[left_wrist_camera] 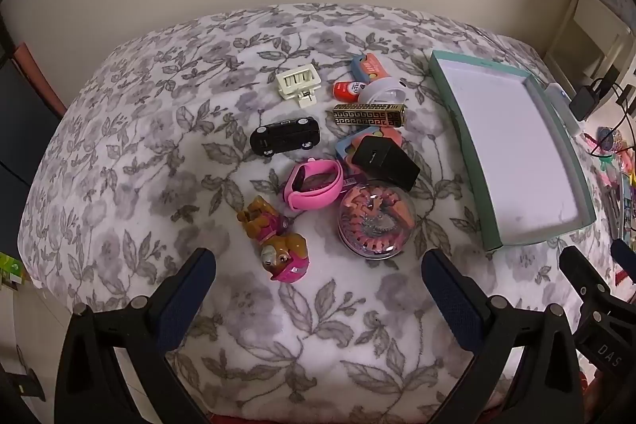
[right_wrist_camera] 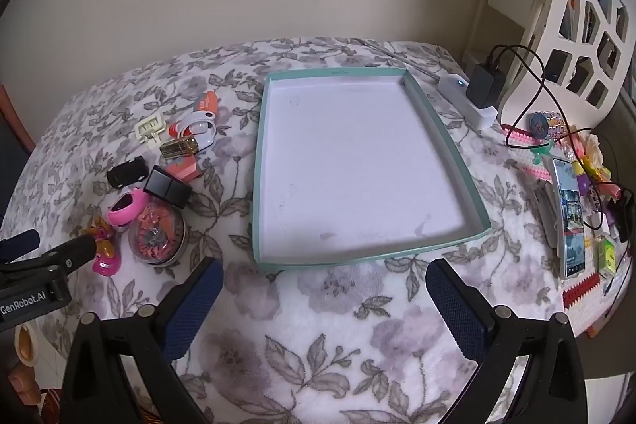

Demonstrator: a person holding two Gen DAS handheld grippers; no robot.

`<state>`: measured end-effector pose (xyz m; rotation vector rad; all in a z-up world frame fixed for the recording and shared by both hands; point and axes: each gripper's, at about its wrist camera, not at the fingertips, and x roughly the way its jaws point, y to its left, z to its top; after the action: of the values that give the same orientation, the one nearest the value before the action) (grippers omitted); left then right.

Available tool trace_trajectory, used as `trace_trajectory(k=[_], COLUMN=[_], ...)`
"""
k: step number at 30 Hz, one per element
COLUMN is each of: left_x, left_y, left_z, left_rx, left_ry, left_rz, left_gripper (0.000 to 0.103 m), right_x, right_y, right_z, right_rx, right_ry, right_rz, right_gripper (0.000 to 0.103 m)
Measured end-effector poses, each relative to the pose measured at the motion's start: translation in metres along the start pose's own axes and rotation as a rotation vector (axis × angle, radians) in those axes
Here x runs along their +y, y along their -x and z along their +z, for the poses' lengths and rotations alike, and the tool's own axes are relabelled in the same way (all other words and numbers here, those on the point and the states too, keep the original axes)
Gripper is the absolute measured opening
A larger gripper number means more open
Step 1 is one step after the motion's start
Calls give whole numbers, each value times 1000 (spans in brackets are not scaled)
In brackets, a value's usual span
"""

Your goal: Organize rigid objects

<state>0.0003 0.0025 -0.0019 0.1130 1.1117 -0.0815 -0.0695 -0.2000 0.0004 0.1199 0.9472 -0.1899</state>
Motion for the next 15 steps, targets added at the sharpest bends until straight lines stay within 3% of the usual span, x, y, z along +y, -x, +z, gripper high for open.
trace_trajectory(k=[15], left_x=[5], left_y=[1], left_z=[-1], left_rx=[-1], left_ry=[11], left_rz=[-2], left_gripper=[103], right_x=[1], right_y=[0], right_z=[0], right_rx=[-2], right_ry=[-3], right_rz=[2], right_gripper=[103])
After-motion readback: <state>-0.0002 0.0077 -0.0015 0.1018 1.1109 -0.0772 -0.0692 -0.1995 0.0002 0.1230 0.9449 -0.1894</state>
